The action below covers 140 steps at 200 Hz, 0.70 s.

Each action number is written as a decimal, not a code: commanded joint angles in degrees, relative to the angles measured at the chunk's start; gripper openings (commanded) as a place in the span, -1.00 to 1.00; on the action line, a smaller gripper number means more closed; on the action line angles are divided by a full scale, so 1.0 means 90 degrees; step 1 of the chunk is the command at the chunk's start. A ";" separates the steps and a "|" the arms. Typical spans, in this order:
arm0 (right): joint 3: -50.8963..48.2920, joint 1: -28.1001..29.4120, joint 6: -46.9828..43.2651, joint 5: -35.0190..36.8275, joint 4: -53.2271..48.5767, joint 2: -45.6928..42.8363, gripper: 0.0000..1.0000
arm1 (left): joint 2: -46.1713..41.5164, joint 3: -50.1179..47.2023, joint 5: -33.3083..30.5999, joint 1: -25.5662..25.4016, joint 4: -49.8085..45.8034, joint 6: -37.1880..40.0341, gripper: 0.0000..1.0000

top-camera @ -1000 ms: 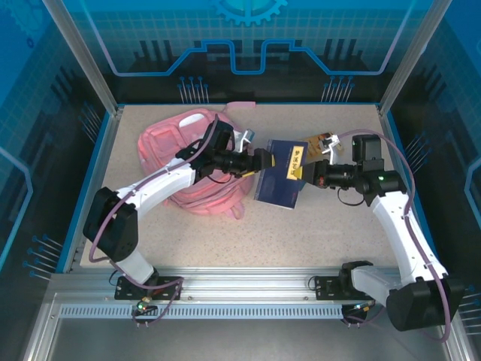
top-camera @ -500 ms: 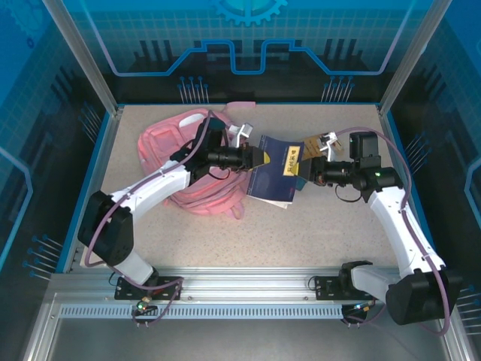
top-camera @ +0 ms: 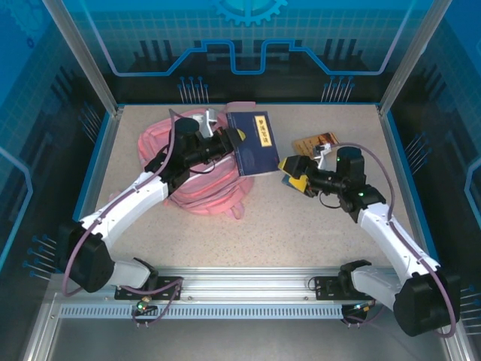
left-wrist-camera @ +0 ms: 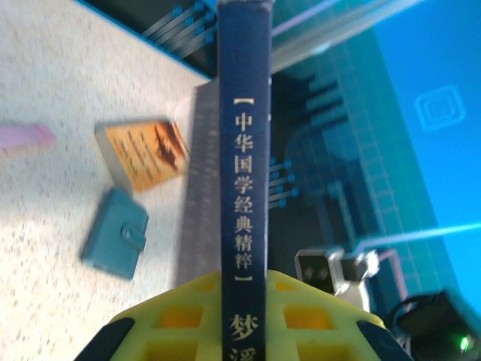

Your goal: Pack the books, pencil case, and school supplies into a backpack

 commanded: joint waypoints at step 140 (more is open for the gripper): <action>0.0436 0.1694 0.3531 0.1726 0.5418 0.2030 0.91 | 0.0171 -0.0511 -0.1437 0.0023 0.2269 -0.1615 -0.82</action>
